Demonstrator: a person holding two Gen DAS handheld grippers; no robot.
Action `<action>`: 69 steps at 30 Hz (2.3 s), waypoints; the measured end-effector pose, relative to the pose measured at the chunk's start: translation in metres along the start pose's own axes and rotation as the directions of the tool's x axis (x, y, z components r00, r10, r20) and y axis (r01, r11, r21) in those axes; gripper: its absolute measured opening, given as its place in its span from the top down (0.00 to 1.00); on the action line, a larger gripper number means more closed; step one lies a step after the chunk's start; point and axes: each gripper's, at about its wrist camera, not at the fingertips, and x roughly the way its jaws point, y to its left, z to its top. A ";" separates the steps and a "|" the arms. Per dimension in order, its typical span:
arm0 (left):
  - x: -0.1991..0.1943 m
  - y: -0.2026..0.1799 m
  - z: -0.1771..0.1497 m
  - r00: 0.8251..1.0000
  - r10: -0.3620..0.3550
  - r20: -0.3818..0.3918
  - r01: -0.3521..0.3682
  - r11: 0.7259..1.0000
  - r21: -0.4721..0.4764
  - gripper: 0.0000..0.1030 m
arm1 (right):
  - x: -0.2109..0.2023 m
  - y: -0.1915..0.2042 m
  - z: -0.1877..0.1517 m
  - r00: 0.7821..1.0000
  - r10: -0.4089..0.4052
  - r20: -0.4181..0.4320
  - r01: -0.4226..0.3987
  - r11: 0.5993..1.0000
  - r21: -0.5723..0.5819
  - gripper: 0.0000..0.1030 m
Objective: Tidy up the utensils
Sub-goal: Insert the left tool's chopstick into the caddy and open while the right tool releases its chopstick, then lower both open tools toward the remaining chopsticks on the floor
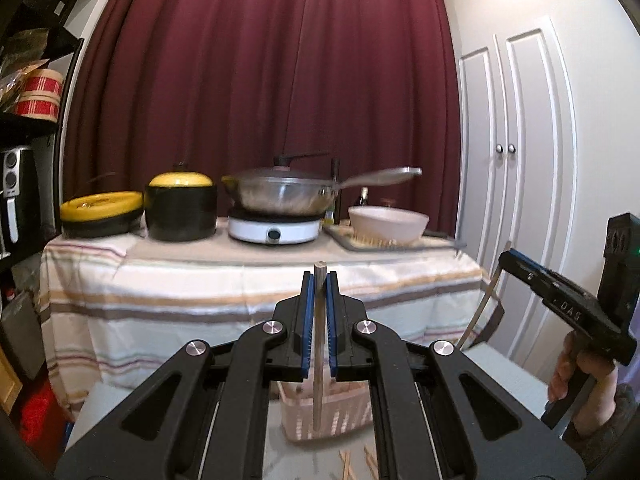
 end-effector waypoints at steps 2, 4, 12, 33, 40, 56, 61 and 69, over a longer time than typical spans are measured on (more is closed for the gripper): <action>0.012 0.000 0.012 1.000 0.001 0.019 -0.001 1.000 0.001 0.94 | 0.013 -0.001 0.007 1.000 -0.006 0.019 0.006 1.000 -0.008 0.93; 0.023 -0.001 0.019 1.000 -0.001 0.030 0.001 1.000 0.002 0.94 | 0.026 -0.002 0.012 1.000 -0.012 0.028 0.012 1.000 -0.011 0.93; 0.077 0.006 0.005 1.000 0.011 -0.018 -0.011 1.000 -0.005 0.94 | 0.078 -0.011 -0.009 0.998 -0.060 0.003 0.060 0.998 -0.017 0.93; 0.106 0.008 -0.053 0.994 0.043 -0.099 -0.043 0.999 0.005 0.44 | 0.082 -0.004 -0.058 0.990 -0.091 -0.107 0.084 0.995 -0.061 0.63; 0.059 0.002 -0.064 0.995 0.064 -0.073 -0.062 0.998 0.018 0.38 | 0.040 0.008 -0.062 0.992 -0.083 -0.099 0.079 0.996 -0.050 0.59; -0.041 -0.012 -0.183 0.964 0.180 -0.197 -0.171 0.983 0.060 0.38 | -0.065 0.026 -0.185 0.950 -0.152 -0.273 0.156 0.988 -0.006 0.59; -0.057 -0.015 -0.216 0.948 0.209 -0.242 -0.202 0.978 0.054 0.38 | -0.083 0.033 -0.218 0.933 -0.136 -0.332 0.143 0.990 -0.002 0.59; -0.070 -0.014 -0.257 0.925 0.226 -0.306 -0.221 0.974 0.050 0.38 | -0.091 0.048 -0.251 0.912 -0.083 -0.401 0.092 0.996 0.002 0.59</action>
